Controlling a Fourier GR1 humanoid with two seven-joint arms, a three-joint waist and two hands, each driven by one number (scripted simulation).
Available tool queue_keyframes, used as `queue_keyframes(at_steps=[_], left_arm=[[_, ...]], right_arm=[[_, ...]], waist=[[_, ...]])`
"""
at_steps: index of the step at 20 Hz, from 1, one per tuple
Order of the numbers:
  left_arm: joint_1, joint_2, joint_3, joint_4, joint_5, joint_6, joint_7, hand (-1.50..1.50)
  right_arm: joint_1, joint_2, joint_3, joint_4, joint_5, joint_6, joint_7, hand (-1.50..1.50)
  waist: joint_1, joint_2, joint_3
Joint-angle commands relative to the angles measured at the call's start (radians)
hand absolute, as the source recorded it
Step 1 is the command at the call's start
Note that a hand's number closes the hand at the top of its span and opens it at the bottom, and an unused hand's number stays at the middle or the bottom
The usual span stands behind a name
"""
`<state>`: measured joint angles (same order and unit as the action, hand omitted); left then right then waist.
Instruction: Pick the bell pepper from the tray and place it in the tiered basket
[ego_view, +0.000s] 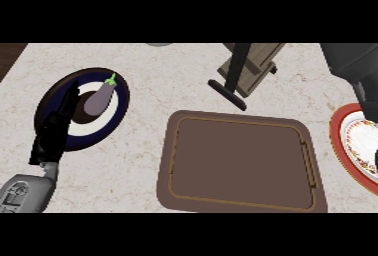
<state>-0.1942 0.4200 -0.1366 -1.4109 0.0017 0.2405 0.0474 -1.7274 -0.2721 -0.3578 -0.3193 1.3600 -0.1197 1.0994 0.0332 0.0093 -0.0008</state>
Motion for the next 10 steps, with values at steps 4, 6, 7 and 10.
queue_keyframes(at_steps=[4, 6, 7, 10], left_arm=[[0.012, -0.004, 0.019, 0.011, 0.007, -0.011, -0.015, 0.00], [-0.014, 0.016, 0.033, 0.003, 0.029, -0.044, 0.017, 0.00], [-0.019, 0.029, 0.047, 0.037, 0.021, -0.047, -0.008, 0.00], [0.011, 0.013, 0.035, -0.015, 0.020, -0.034, 0.014, 0.00]], right_arm=[[-0.040, -0.001, 0.033, -0.101, 0.068, -0.142, 0.128, -1.50], [-0.069, 0.004, 0.055, -0.106, 0.113, -0.130, 0.187, -1.50], [-0.088, -0.009, 0.048, -0.121, 0.113, -0.115, 0.189, -1.50], [-0.063, -0.028, 0.028, -0.156, 0.129, -0.114, 0.251, -1.50]], waist=[[-0.010, -0.004, -0.001], [-0.010, -0.006, -0.001], [-0.017, -0.006, -0.002], [-0.026, -0.016, 0.000]])
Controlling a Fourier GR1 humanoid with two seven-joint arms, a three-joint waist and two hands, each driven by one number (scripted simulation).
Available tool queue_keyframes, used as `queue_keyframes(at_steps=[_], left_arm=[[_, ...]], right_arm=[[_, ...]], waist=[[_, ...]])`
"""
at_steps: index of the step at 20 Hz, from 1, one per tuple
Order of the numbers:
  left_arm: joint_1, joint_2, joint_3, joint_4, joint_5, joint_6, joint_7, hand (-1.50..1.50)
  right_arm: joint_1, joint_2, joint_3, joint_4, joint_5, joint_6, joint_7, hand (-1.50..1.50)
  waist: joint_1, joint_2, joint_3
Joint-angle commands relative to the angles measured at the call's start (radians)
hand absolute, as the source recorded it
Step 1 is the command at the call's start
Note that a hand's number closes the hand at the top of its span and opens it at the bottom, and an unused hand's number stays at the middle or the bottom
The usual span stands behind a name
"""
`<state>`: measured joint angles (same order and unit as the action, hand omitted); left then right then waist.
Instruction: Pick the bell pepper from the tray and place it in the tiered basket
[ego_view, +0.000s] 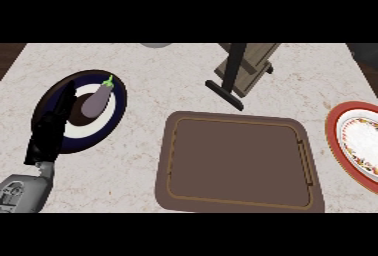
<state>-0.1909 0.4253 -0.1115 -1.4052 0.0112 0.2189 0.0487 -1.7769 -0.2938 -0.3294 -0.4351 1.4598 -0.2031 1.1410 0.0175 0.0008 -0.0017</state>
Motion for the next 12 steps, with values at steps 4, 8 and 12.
queue_keyframes(at_steps=[4, 8, 12], left_arm=[[0.031, 0.014, 0.034, 0.003, 0.014, -0.004, 0.009, 0.00], [0.065, -0.015, 0.006, 0.003, -0.022, 0.033, 0.007, 0.00], [0.087, -0.007, 0.033, 0.000, 0.006, 0.016, -0.010, 0.00]], right_arm=[[-0.044, 0.031, -0.056, -0.123, 0.004, 0.012, 0.290, -1.50], [-0.034, 0.051, -0.083, -0.226, -0.006, 0.094, 0.287, -1.50], [0.036, 0.091, -0.076, -0.376, 0.011, 0.109, 0.254, -1.50]], waist=[[-0.036, -0.022, 0.001], [-0.067, -0.037, 0.003], [-0.087, -0.044, 0.004]])
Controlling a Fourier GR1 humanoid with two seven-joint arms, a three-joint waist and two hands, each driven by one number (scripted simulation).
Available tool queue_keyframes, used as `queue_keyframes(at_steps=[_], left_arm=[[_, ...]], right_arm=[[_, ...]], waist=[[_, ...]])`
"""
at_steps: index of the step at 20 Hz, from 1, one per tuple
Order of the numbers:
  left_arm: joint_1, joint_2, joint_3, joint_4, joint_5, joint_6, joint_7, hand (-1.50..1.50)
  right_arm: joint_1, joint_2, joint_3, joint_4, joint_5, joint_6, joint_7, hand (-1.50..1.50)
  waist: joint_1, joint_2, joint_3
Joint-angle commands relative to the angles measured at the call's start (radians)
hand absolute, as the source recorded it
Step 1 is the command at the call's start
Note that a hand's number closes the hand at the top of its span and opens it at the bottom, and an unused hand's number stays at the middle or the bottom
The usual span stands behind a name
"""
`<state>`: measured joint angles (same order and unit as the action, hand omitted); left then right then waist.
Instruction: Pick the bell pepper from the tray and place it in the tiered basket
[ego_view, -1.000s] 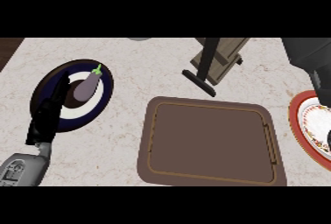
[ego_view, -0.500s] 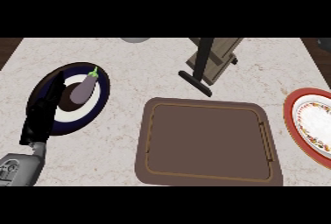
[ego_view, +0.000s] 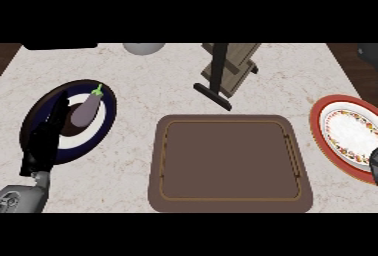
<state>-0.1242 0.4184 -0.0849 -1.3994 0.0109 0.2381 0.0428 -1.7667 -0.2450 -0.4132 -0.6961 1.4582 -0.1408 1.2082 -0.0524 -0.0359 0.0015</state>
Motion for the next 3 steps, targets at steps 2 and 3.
queue_keyframes(at_steps=[2, 3], left_arm=[[0.037, 0.022, 0.029, 0.006, 0.005, 0.000, -0.009, 0.00], [0.003, 0.037, 0.044, 0.011, 0.015, -0.011, 0.022, 0.00]], right_arm=[[0.050, 0.050, -0.007, -0.193, 0.004, 0.075, 0.162, -1.50], [0.028, 0.044, -0.012, -0.235, 0.001, 0.110, 0.156, -1.50]], waist=[[-0.030, -0.014, 0.002], [-0.037, -0.013, 0.002]])
